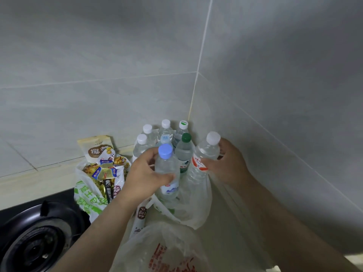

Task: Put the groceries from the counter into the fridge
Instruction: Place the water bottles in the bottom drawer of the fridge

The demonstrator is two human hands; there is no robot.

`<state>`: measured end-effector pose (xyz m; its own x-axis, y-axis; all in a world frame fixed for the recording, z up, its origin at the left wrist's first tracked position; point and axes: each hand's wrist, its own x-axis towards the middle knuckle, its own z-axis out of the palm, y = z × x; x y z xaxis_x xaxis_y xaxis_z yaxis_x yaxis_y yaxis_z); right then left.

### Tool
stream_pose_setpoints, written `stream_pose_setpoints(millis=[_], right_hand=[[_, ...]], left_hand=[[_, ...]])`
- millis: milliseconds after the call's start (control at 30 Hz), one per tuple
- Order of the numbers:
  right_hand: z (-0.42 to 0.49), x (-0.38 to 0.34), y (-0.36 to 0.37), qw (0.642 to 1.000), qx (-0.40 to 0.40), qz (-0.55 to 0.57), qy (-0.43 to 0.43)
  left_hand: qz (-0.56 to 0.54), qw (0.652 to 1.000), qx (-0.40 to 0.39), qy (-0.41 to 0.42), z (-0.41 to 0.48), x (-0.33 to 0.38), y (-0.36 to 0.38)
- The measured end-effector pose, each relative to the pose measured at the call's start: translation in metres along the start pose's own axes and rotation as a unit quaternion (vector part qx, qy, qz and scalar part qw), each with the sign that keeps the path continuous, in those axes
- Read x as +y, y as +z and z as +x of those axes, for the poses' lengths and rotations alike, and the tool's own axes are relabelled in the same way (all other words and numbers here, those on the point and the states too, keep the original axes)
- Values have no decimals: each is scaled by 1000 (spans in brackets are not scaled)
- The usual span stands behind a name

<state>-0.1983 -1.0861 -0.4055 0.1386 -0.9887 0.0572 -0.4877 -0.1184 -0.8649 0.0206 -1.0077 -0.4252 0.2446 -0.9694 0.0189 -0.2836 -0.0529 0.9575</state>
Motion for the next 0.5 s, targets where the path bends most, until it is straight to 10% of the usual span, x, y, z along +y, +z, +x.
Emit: stream_pose_setpoints(millis=[500], right_hand=[[-96,-76,-93,987,-4,131,-96]], left_hand=[[-77,991,-43,101,-38,100,1]])
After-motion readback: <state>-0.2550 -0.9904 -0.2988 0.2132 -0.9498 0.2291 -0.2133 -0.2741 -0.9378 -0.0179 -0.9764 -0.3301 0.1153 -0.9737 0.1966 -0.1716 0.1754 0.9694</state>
